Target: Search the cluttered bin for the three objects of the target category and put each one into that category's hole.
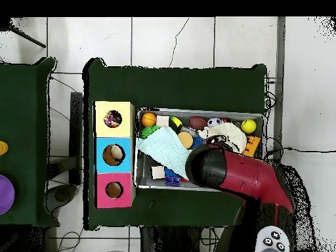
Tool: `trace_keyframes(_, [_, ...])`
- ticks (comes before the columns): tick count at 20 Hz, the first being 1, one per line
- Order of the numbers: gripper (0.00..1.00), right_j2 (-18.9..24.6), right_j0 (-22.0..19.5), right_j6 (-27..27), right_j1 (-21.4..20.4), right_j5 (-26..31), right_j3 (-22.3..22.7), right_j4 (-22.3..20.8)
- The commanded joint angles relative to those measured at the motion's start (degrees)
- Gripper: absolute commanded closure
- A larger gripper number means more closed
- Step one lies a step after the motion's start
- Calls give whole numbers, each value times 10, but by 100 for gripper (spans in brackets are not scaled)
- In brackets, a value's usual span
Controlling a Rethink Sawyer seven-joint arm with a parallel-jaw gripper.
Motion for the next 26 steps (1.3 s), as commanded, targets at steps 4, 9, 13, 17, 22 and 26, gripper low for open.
trace_keyframes(4, [0, 73, -27, -54, 13, -52, 61, -64])
trace_keyframes(9, [0, 74, -30, -35, 30, -75, 64, -83])
trace_keyframes(13, [0, 59, -23, -14, 51, -96, 54, -96])
trace_keyframes(17, [0, 44, -15, 6, 70, -113, 46, -105])
trace_keyframes(22, [0, 22, -8, 29, 92, -134, 45, -102])
trace_keyframes(26, [0, 16, -16, 25, 100, -147, 47, -102])
